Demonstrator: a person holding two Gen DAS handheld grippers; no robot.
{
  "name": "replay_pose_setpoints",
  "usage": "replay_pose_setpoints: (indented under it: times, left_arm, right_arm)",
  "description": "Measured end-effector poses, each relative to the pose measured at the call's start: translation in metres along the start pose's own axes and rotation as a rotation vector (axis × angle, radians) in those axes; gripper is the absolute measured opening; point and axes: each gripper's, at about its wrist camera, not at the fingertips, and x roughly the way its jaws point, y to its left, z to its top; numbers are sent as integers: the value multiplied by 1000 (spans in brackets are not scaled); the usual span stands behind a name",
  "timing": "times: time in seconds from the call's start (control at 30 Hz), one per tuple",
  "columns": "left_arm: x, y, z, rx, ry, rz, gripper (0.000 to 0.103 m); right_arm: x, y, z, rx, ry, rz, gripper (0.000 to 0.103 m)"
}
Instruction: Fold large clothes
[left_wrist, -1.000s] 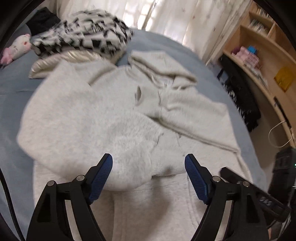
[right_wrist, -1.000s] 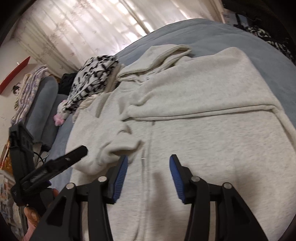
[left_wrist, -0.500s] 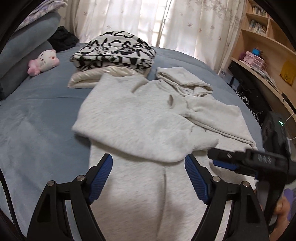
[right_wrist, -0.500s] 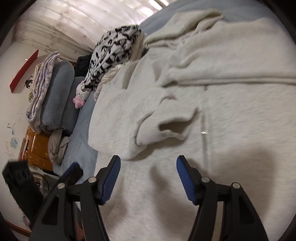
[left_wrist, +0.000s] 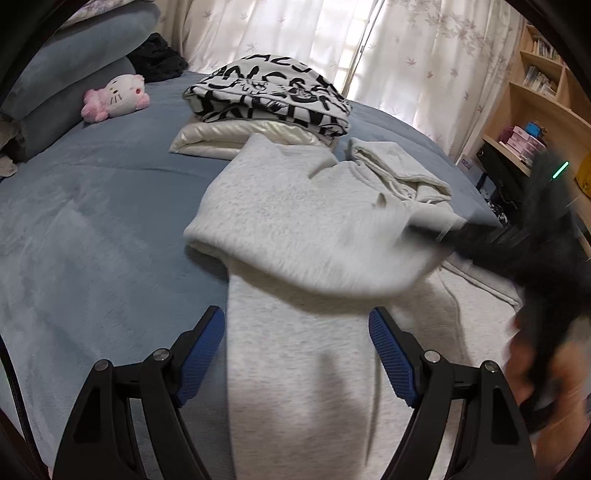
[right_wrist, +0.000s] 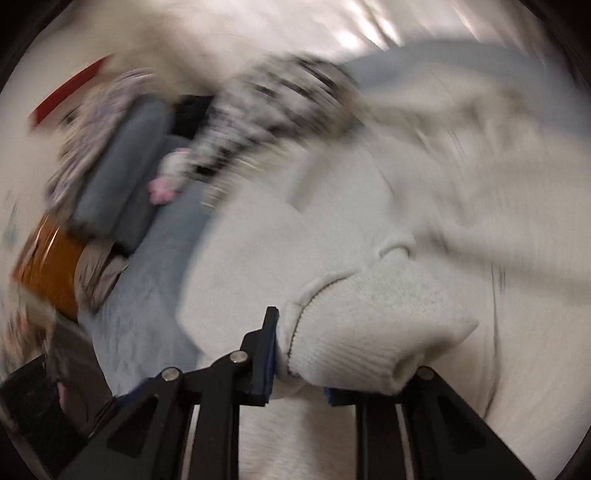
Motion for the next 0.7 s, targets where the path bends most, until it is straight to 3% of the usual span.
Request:
replay_pose_setpoints:
  times: [0.17,0.33,0.43,0.57,0.63,0.7]
  left_arm:
    - [3,3,0,-13,-4,11,79]
    - [5,-1,1,0,-8,2,79]
    - [12,-4,4,25,-2,9,79]
    - [29,-6,22,58,6,37,79]
    - [41,-1,37,58,8,54,79]
    - [53,6,54,45,11,56,79]
  right_arm:
    - [-61,45,46,-331,-213,-113,19]
    - [-78,13,81,-382,-288,-252,19]
    - [-66,-41,92,-276,-228,-289,21]
    - [-20,-131,79,-20,-40,-315,28]
    - [4,-177,61,131,82,-277,30]
    - [4,-197,49,224,92,-191,32]
